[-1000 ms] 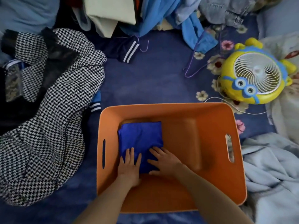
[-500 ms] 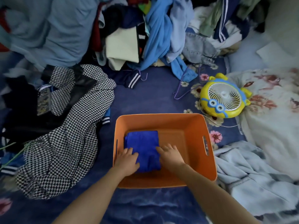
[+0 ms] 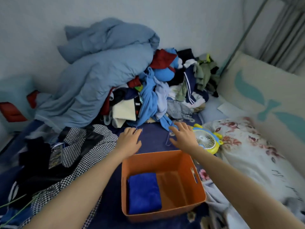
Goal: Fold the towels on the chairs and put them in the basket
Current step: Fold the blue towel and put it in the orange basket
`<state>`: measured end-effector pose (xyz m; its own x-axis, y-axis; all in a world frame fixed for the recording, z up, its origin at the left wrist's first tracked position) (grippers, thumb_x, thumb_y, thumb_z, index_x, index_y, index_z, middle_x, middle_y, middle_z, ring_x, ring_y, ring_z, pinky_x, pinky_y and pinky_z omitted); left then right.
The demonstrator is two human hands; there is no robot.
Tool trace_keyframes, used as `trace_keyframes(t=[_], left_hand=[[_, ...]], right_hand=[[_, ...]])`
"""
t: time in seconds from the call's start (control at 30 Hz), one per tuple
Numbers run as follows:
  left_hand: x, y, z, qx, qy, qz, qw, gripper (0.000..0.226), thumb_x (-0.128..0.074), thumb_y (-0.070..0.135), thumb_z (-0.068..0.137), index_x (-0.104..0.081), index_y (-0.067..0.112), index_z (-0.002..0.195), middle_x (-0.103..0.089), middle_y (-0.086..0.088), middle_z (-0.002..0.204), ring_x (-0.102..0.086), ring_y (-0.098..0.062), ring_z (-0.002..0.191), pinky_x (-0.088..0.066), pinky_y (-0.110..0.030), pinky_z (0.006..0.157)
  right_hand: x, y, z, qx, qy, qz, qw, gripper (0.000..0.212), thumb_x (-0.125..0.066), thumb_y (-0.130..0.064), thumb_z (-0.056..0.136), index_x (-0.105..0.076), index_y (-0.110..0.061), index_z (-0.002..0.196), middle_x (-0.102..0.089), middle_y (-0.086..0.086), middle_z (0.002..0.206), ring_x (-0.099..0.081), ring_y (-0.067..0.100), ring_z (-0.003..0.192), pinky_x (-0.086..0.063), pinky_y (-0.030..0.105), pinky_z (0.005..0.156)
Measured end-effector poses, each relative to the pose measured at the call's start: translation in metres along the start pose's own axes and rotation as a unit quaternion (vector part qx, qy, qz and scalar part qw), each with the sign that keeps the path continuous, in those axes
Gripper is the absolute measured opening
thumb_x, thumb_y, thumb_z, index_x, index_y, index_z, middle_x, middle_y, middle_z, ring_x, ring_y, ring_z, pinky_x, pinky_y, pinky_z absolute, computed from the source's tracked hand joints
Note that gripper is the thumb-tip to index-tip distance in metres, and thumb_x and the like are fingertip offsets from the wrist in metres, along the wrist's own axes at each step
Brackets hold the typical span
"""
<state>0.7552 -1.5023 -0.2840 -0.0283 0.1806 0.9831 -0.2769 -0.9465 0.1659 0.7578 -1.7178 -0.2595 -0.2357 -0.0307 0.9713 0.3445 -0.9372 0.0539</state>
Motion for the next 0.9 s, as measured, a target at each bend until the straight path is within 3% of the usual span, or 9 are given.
trace_keyframes(t=[0.1, 0.17, 0.3, 0.47, 0.67, 0.8, 0.9], left_hand=[[0.050, 0.013, 0.017, -0.036, 0.083, 0.015, 0.996, 0.053, -0.045, 0.031, 0.093, -0.033, 0.015, 0.142, -0.041, -0.007, 0.140, -0.031, -0.025, 0.131, -0.034, -0.037, 0.100], [0.075, 0.026, 0.026, -0.058, 0.115, 0.020, 0.991, 0.052, -0.046, 0.031, 0.092, -0.036, 0.015, 0.141, -0.041, -0.008, 0.139, -0.033, -0.026, 0.130, -0.036, -0.038, 0.098], [0.109, 0.063, 0.032, -0.121, 0.163, 0.016, 0.979, 0.051, -0.049, 0.027, 0.090, -0.040, 0.012, 0.138, -0.046, -0.011, 0.135, -0.036, -0.028, 0.127, -0.037, -0.040, 0.095], [0.126, 0.127, 0.029, -0.216, 0.172, 0.002, 0.961, 0.049, -0.046, 0.026, 0.092, -0.039, 0.012, 0.139, -0.045, -0.011, 0.136, -0.036, -0.028, 0.127, -0.038, -0.039, 0.095], [0.119, 0.215, -0.006, -0.321, 0.176, -0.056, 0.929, 0.048, -0.052, 0.022, 0.088, -0.046, 0.007, 0.133, -0.048, -0.016, 0.134, -0.038, -0.030, 0.128, -0.035, -0.041, 0.102], [0.097, 0.262, -0.031, -0.366, 0.146, -0.053, 0.918, 0.050, -0.046, 0.029, 0.089, -0.042, 0.012, 0.136, -0.045, -0.011, 0.137, -0.036, -0.026, 0.130, -0.033, -0.038, 0.104], [0.088, 0.296, -0.049, -0.387, 0.140, -0.081, 0.908, 0.046, -0.053, 0.025, 0.085, -0.052, 0.008, 0.128, -0.054, -0.015, 0.126, -0.046, -0.031, 0.120, -0.041, -0.040, 0.095]], right_hand=[[0.056, 0.002, -0.009, 0.007, 0.082, -0.027, 0.996, 0.056, -0.091, -0.017, 0.039, -0.072, -0.007, 0.091, -0.068, 0.019, 0.092, -0.067, 0.038, 0.082, -0.053, 0.045, 0.061], [0.078, 0.007, -0.016, 0.004, 0.088, -0.050, 0.995, 0.054, -0.089, -0.016, 0.042, -0.071, -0.007, 0.092, -0.067, 0.021, 0.095, -0.066, 0.039, 0.086, -0.053, 0.047, 0.065], [0.118, 0.024, -0.045, -0.067, 0.068, -0.079, 0.992, 0.054, -0.074, -0.026, 0.072, -0.059, -0.012, 0.121, -0.052, 0.021, 0.129, -0.048, 0.037, 0.121, -0.041, 0.047, 0.091], [0.163, 0.034, -0.109, -0.119, 0.116, -0.139, 0.976, 0.059, -0.090, -0.028, 0.037, -0.073, -0.013, 0.091, -0.069, 0.017, 0.096, -0.068, 0.033, 0.084, -0.054, 0.041, 0.064], [0.184, 0.056, -0.212, -0.238, 0.086, -0.157, 0.955, 0.055, -0.086, -0.029, 0.052, -0.071, -0.013, 0.103, -0.067, 0.018, 0.107, -0.064, 0.035, 0.099, -0.051, 0.046, 0.079], [0.189, 0.067, -0.280, -0.267, 0.064, -0.222, 0.936, 0.062, -0.091, -0.039, 0.034, -0.074, -0.019, 0.091, -0.071, 0.010, 0.094, -0.069, 0.028, 0.087, -0.056, 0.039, 0.068], [0.193, 0.081, -0.326, -0.289, 0.062, -0.243, 0.924, 0.063, -0.090, -0.044, 0.034, -0.074, -0.022, 0.091, -0.071, 0.007, 0.093, -0.069, 0.026, 0.087, -0.056, 0.037, 0.067]])
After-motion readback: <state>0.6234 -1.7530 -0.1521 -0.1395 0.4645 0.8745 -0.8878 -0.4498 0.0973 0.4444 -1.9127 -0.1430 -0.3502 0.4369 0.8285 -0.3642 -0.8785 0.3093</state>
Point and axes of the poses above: each hand's wrist, its own z-axis towards the middle knuckle, its own x-axis out of the back of the hand, y = z × x, the point moved 4 cm from there along z, towards the middle knuckle
